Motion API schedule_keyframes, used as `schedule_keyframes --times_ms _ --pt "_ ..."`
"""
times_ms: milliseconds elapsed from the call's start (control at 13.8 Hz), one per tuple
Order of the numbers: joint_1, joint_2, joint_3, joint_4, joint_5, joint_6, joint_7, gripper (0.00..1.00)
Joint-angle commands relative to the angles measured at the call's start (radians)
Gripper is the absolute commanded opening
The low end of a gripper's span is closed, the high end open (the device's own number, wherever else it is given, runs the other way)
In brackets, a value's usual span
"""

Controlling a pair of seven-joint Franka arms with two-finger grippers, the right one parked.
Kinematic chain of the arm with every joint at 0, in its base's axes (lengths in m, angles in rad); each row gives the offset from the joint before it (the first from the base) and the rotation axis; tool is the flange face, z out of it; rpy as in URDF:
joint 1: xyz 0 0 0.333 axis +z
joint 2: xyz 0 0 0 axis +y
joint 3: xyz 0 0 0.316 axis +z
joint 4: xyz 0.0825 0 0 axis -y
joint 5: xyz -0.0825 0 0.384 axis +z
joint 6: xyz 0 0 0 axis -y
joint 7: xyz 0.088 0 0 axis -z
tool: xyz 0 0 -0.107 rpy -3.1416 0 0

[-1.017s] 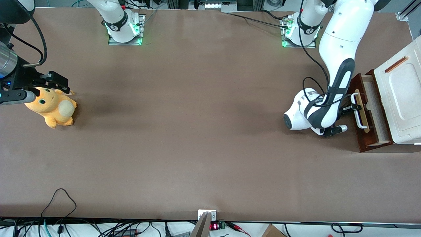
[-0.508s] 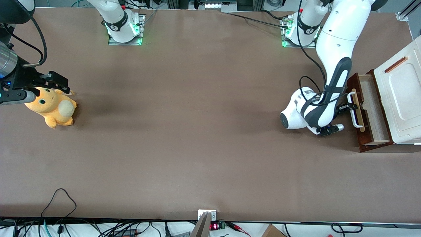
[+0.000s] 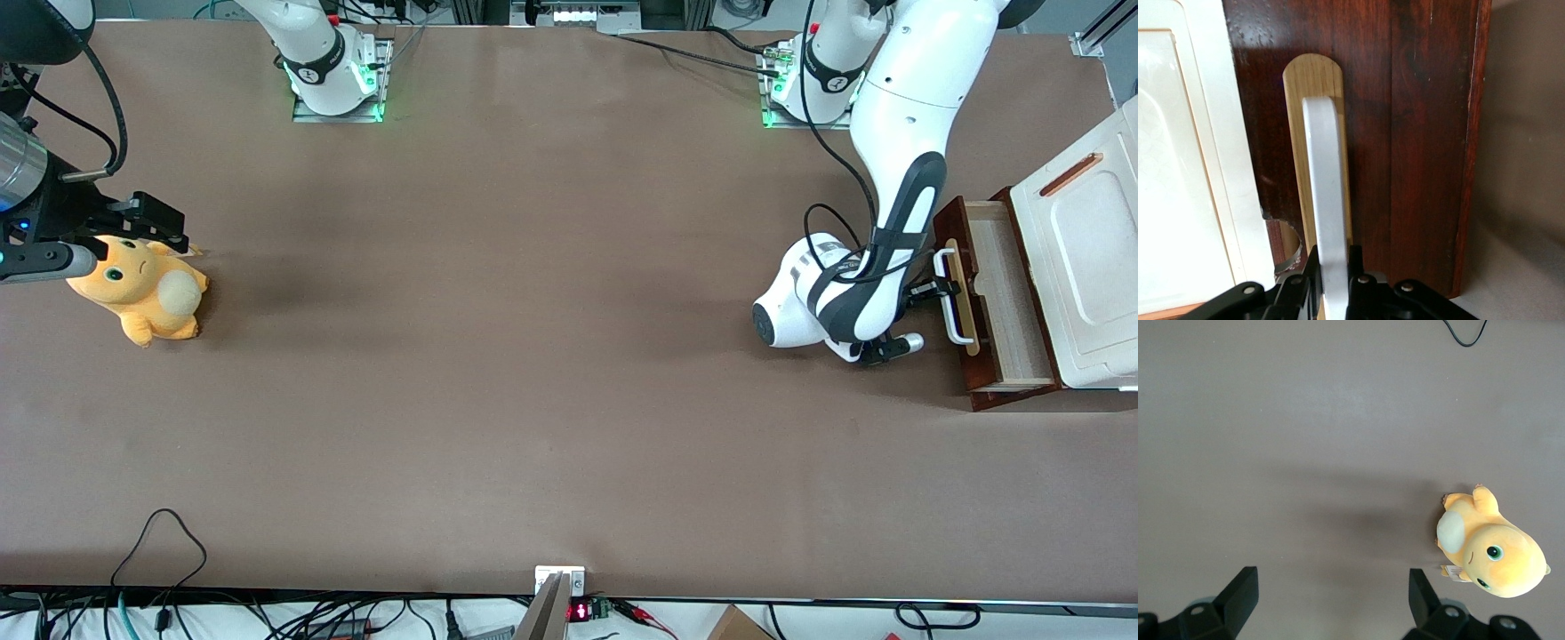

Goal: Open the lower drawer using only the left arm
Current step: 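Pull the handle with the left gripper, sliding the drawer outward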

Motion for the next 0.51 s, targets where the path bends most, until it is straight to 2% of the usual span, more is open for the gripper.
schedule_keyframes --times_ms 0,436 --pt "-0.032 -0.006 0.002 0.013 -0.063 -0.008 -0.015 0.19" --pt "-0.037 0.000 0.002 0.023 -0.075 -0.008 -0.023 0.19"
